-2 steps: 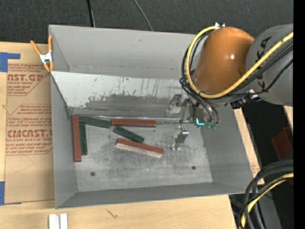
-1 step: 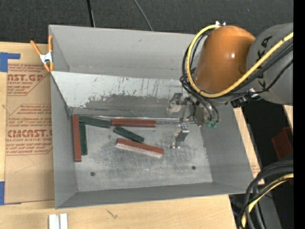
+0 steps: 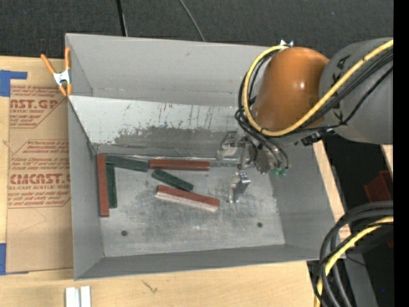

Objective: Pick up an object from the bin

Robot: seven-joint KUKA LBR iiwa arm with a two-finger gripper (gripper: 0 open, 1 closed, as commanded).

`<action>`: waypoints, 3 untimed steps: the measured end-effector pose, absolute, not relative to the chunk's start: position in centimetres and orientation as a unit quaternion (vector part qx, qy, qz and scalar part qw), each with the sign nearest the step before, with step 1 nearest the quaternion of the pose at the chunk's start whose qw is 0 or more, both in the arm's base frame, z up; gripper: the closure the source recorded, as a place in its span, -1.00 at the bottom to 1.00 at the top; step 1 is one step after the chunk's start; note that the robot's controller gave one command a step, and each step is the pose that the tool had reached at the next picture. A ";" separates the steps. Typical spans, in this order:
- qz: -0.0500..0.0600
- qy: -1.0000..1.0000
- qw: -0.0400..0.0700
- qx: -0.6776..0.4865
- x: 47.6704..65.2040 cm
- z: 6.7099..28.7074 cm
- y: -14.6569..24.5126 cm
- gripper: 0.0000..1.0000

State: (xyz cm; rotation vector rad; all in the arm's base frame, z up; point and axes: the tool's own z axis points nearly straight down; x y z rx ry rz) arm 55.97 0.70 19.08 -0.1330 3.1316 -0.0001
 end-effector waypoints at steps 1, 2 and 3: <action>-0.001 1.000 0.002 -0.003 55.3 9.6 2.1 1.00; 0.000 1.000 0.001 -0.003 55.1 9.1 2.2 -1.00; 0.000 1.000 0.000 -0.003 55.1 9.1 2.2 -1.00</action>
Offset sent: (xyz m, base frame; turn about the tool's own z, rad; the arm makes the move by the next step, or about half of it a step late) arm 0.0000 0.0000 0.0000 0.0000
